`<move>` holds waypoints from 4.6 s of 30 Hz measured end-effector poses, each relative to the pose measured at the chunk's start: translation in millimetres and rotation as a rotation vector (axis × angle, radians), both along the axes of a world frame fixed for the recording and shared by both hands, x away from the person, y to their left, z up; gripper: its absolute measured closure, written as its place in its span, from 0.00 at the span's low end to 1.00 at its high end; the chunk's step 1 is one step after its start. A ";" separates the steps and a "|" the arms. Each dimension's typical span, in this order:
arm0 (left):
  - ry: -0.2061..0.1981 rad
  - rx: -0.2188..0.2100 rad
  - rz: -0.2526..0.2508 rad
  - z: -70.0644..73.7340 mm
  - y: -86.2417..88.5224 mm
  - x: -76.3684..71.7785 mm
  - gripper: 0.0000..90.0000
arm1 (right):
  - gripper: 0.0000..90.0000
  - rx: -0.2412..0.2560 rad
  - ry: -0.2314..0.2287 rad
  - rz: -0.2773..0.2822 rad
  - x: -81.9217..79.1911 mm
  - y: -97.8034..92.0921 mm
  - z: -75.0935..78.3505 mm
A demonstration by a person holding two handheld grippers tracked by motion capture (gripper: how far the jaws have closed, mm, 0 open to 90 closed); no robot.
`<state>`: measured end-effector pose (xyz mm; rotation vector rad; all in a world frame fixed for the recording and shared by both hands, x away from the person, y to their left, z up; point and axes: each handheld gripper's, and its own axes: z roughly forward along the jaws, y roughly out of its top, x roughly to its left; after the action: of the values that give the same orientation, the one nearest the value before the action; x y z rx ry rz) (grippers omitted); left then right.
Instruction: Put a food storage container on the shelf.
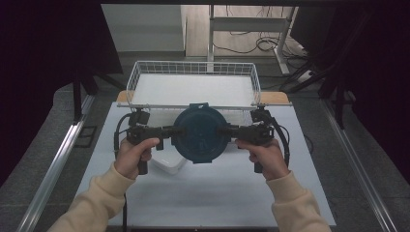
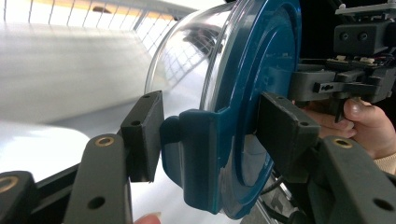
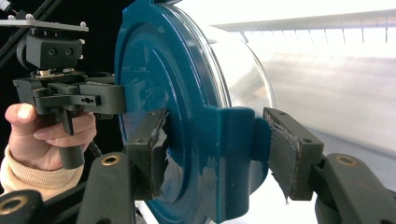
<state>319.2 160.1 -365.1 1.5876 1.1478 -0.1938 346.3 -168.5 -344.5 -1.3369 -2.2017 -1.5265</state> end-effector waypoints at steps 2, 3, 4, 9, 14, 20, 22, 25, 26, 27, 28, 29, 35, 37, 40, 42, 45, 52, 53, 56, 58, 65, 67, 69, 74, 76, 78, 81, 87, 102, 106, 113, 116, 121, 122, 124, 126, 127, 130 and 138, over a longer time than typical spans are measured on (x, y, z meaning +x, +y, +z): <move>-0.005 -0.003 0.002 4.5 0.7 2.7 0.47 | 0.47 -0.002 -0.010 0.001 3.2 0.9 5.1; -0.008 -0.003 0.002 6.7 0.9 3.9 0.47 | 0.47 -0.001 -0.016 0.001 4.6 1.4 7.3; -0.011 -0.004 0.002 8.9 1.2 5.1 0.47 | 0.47 -0.002 -0.016 0.000 5.6 1.6 10.0; -0.016 -0.008 -0.002 17.7 2.6 12.0 0.47 | 0.47 -0.006 -0.031 0.000 10.4 2.6 20.0; -0.030 0.001 0.004 26.0 3.5 17.7 0.47 | 0.47 0.005 -0.033 0.001 16.9 3.5 25.4; -0.045 0.013 0.006 40.1 5.6 25.9 0.47 | 0.47 0.018 -0.049 0.004 25.6 5.4 34.6; -0.051 0.017 0.004 46.1 6.6 29.4 0.47 | 0.47 0.020 -0.056 0.005 28.4 6.2 39.3; -0.058 0.021 0.006 56.1 7.9 35.3 0.47 | 0.47 0.023 -0.063 0.005 32.9 7.7 47.6; -0.060 0.024 0.008 59.3 8.2 37.4 0.47 | 0.47 0.025 -0.067 0.006 35.0 8.1 49.9; -0.061 0.026 0.012 62.2 8.5 39.7 0.47 | 0.47 0.029 -0.067 0.007 37.7 8.5 51.9; -0.060 0.028 0.014 64.7 9.0 42.4 0.47 | 0.47 0.034 -0.063 0.006 40.6 8.9 53.7; -0.059 0.029 0.016 66.9 9.7 45.2 0.47 | 0.47 0.039 -0.058 0.005 43.4 9.4 55.2; -0.049 0.023 0.012 74.9 15.4 64.8 0.47 | 0.48 0.032 -0.058 0.008 60.1 14.1 63.9; -0.066 0.028 0.016 78.1 17.2 70.3 0.47 | 0.48 0.034 -0.055 0.010 67.0 15.9 66.3; -0.074 0.022 0.021 81.2 20.5 78.9 0.47 | 0.48 0.035 -0.051 0.013 76.9 19.0 70.4; -0.067 0.012 0.022 82.1 22.8 85.2 0.47 | 0.48 0.037 -0.046 0.006 82.4 21.2 73.2; -0.049 0.013 0.015 82.6 24.7 95.9 0.47 | 0.48 0.031 -0.048 0.003 90.6 23.7 75.1; -0.008 -0.004 0.018 74.7 24.6 121.9 0.47 | 0.48 0.036 -0.004 -0.014 114.8 23.5 70.3; -0.001 -0.004 0.014 71.8 25.0 125.4 0.47 | 0.48 0.032 0.001 -0.018 117.6 23.7 69.0; 0.020 -0.001 0.010 63.3 25.2 133.8 0.46 | 0.48 0.022 0.028 -0.020 125.4 24.4 61.8; 0.036 0.008 0.010 58.2 24.9 139.5 0.46 | 0.48 0.014 0.039 -0.026 129.6 25.4 56.8; 0.051 -0.010 0.026 51.0 25.5 152.0 0.44 | 0.48 0.030 0.076 -0.060 140.6 27.6 50.4; 0.073 -0.037 0.036 48.2 26.5 156.0 0.45 | 0.47 0.042 0.099 -0.070 144.5 26.6 48.4; 0.098 -0.060 0.054 45.6 25.9 159.5 0.45 | 0.47 0.053 0.125 -0.077 148.6 25.6 45.7; 0.142 -0.078 0.079 38.5 24.6 167.0 0.45 | 0.43 0.076 0.187 -0.107 156.2 26.1 38.2; 0.152 -0.086 0.086 35.7 24.2 169.2 0.44 | 0.43 0.083 0.204 -0.117 158.7 26.0 35.5; 0.159 -0.090 0.097 33.8 23.3 170.9 0.44 | 0.42 0.097 0.224 -0.129 161.4 25.7 32.9; 0.169 -0.095 0.106 30.6 22.5 173.8 0.43 | 0.42 0.116 0.241 -0.146 165.4 24.8 27.5; 0.152 -0.095 0.124 29.1 19.8 174.1 0.42 | 0.41 0.140 0.253 -0.169 166.9 23.7 23.1; -0.210 0.184 0.208 56.7 21.7 117.3 0.21 | 0.11 0.029 -0.026 -0.239 125.2 27.6 48.6; -0.267 0.245 0.167 52.3 24.4 91.5 0.23 | 0.11 -0.039 -0.117 -0.227 102.5 21.6 52.8; -0.309 0.282 0.084 18.9 26.9 36.8 0.25 | 0.13 -0.081 -0.230 -0.146 48.2 0.8 37.4; -0.334 0.328 0.063 0.2 23.0 8.3 0.25 | 0.16 -0.115 -0.276 -0.116 23.8 -9.2 22.7; -0.370 0.393 0.002 -30.1 11.8 -34.5 0.25 | 0.17 -0.149 -0.294 -0.093 -11.3 -23.0 -10.2; -0.373 0.398 -0.001 -36.1 11.2 -41.1 0.26 | 0.17 -0.163 -0.295 -0.090 -16.9 -25.0 -16.7; -0.369 0.417 -0.011 -47.5 9.9 -52.3 0.27 | 0.18 -0.183 -0.291 -0.088 -28.8 -28.0 -30.1; -0.369 0.435 -0.011 -58.1 8.8 -62.4 0.27 | 0.19 -0.204 -0.286 -0.077 -40.1 -30.3 -44.9; -0.363 0.441 -0.016 -63.0 8.4 -66.6 0.27 | 0.19 -0.216 -0.281 -0.066 -45.2 -31.5 -52.4; -0.326 0.449 -0.032 -77.0 9.5 -75.5 0.27 | 0.19 -0.258 -0.275 -0.043 -58.1 -35.6 -72.6; -0.233 0.474 -0.038 -110.1 16.5 -84.6 0.28 | 0.20 -0.319 -0.242 -0.003 -78.8 -44.3 -110.2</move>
<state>234.6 176.7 -475.2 1.9862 1.0263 0.2530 267.4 -212.8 -454.7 -1.2916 -2.6877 -1.4505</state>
